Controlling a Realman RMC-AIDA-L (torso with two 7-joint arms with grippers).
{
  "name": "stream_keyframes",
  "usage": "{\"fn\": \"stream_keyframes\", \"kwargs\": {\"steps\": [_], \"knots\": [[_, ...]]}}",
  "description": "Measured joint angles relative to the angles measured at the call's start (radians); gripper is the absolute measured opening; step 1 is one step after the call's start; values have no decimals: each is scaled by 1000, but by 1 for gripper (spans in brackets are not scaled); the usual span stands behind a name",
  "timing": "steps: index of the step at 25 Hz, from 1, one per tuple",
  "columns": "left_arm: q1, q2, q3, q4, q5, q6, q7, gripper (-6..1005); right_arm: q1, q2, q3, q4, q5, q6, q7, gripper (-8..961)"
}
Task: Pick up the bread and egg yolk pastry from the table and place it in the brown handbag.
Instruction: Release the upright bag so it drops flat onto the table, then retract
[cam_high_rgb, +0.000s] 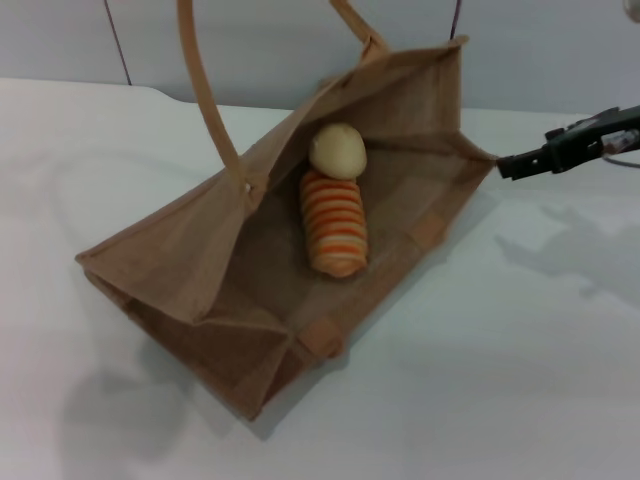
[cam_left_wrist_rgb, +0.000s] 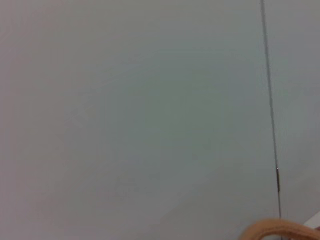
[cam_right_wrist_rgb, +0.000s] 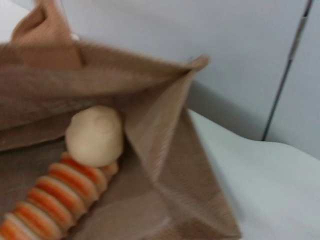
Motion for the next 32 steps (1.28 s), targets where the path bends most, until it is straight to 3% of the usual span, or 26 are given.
{"fn": "stream_keyframes", "kwargs": {"steps": [3, 8, 14, 18, 22, 24, 28, 32], "knots": [[-18, 0, -30, -56, -38, 6, 2, 281, -8, 2, 43, -5, -7, -14, -19, 875], [-31, 6, -86, -159, -174, 22, 104, 468, -65, 7, 83, -39, 124, -81, -119, 875], [-24, 7, -184, -336, -509, 11, 362, 775, -94, 7, 84, -29, 187, -141, -173, 874], [-19, 10, -229, -470, -715, -48, 573, 805, -89, 7, 83, 2, 187, -155, -177, 874], [-20, 12, -271, -549, -750, -74, 658, 835, -81, 7, 80, 22, 188, -159, -186, 873], [-2, 1, -269, -558, -736, -39, 707, 850, -85, 9, 79, 26, 205, -170, -208, 873], [63, -13, -201, -561, -750, 99, 831, 852, -119, 18, 41, 67, 344, -246, -334, 872], [134, -13, -67, -563, -814, 290, 940, 843, -190, 22, -78, 104, 587, -389, -557, 872]]}}
